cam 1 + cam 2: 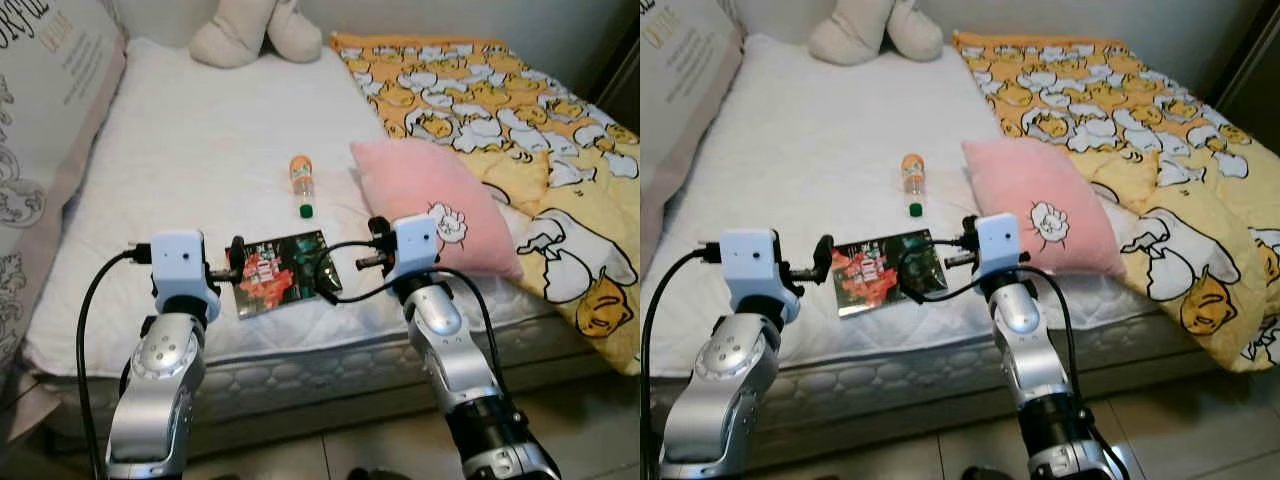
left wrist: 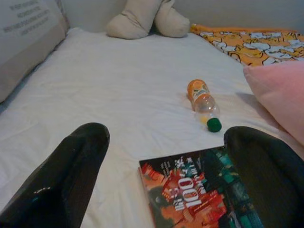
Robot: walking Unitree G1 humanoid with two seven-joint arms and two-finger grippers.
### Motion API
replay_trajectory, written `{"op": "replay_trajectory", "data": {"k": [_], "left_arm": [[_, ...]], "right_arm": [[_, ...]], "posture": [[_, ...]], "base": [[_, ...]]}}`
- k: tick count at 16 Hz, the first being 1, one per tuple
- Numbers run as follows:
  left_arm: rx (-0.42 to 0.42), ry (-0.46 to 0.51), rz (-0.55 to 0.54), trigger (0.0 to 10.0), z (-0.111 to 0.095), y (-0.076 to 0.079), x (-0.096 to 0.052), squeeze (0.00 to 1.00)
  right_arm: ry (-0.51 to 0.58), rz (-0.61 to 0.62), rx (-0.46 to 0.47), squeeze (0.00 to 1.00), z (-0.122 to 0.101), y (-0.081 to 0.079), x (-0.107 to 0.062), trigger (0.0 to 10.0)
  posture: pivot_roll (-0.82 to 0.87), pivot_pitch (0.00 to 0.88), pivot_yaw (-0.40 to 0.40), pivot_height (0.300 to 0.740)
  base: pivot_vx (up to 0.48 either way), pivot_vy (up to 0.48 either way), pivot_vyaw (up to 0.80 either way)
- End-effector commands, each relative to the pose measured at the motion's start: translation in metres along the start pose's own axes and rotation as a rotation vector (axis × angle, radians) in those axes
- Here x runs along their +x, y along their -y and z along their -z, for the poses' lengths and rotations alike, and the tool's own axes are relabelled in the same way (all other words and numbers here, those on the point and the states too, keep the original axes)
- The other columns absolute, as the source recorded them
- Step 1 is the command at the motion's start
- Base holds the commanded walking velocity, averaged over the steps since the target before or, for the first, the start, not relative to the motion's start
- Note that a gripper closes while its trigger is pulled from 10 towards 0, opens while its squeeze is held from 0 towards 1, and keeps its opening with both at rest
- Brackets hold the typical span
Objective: Clean up the room
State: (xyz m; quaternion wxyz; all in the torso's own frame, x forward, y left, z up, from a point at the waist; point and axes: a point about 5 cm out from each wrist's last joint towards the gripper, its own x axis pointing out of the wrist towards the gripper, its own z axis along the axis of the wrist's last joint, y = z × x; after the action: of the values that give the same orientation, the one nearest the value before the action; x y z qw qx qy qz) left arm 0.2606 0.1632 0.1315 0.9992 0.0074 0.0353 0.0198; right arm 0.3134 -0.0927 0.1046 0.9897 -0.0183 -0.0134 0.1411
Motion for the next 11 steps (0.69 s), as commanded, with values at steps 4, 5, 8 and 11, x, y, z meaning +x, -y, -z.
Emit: {"op": "replay_trajectory", "data": {"k": [4, 5, 8, 11], "left_arm": [[0.019, 0.022, -0.014, 10.0, -0.004, -0.001, 0.004, 0.0], [0.029, 0.016, -0.021, 10.0, -0.003, -0.002, 0.004, 0.0], [0.03, 0.024, -0.029, 10.0, -0.004, -0.004, 0.006, 0.0], [-0.005, 0.08, 0.003, 10.0, -0.013, 0.001, 0.01, 1.0]], "right_arm": [[-0.008, -0.017, 0.006, 0.0, -0.002, -0.002, 0.003, 10.0], [-0.014, -0.015, 0.012, 0.0, -0.001, 0.0, 0.005, 10.0], [0.003, 0.006, 0.006, 0.0, -0.006, 0.005, 0.007, 10.0], [0.054, 0.067, -0.025, 0.0, -0.015, 0.015, 0.009, 10.0]], "posture": [[0.04, 0.0, -0.047, 0.74], [0.04, 0.0, -0.047, 0.74], [0.04, 0.0, -0.05, 0.74], [0.03, 0.0, -0.043, 0.74]], "base": [[0.0, 0.0, 0.0], [0.0, 0.0, 0.0], [0.0, 0.0, 0.0], [0.0, 0.0, 0.0]]}}
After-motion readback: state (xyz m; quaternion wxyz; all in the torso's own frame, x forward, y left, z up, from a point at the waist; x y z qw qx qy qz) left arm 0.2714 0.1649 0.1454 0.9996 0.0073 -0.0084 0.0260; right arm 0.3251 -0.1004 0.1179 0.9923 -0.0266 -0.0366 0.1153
